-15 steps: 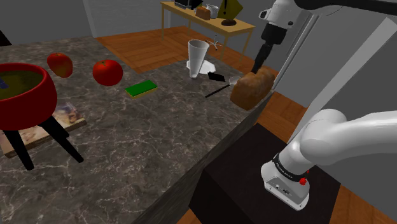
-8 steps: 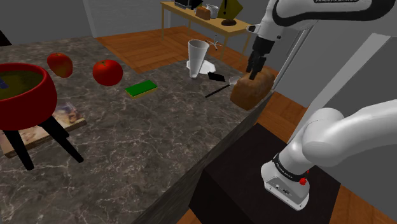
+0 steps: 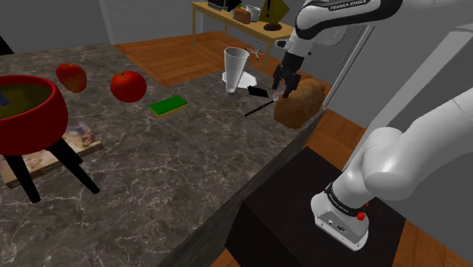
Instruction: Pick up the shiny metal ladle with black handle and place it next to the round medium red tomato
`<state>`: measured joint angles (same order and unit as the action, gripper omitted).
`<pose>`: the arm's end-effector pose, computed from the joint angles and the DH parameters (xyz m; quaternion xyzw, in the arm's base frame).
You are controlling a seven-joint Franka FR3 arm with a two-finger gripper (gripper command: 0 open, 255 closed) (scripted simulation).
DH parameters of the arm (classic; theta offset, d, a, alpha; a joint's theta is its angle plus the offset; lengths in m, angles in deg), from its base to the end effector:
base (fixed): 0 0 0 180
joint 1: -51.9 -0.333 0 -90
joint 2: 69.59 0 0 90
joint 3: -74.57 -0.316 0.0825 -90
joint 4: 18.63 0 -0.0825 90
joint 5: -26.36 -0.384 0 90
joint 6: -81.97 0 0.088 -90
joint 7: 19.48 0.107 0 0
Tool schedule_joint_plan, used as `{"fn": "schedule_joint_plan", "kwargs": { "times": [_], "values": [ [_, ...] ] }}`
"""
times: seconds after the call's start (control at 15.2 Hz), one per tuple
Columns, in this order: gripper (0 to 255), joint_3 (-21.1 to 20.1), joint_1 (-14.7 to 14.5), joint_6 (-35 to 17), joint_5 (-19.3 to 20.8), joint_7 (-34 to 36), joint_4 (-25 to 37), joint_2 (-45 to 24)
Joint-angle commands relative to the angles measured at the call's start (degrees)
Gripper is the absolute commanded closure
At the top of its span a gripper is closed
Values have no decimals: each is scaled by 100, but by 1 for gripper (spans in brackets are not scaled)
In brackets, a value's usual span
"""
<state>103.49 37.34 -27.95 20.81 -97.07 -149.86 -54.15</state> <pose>0.4432 -0.1130 0.4369 -0.8485 -0.5135 -0.0295 0.1248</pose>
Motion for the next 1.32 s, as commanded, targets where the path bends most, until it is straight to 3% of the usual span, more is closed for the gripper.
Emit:
{"fn": "schedule_joint_plan", "kwargs": {
  "times": [0.0,0.33,0.86,1.25],
  "values": [
    [0,151,-50,-276,422,-929,209,-602],
    [0,241,-190,-624,-115,-2714,821,-1807],
    [0,207,-195,-1188,-305,-2847,454,-2050],
    [0,208,-196,-1188,-305,-2847,454,-2050]
  ]
}}
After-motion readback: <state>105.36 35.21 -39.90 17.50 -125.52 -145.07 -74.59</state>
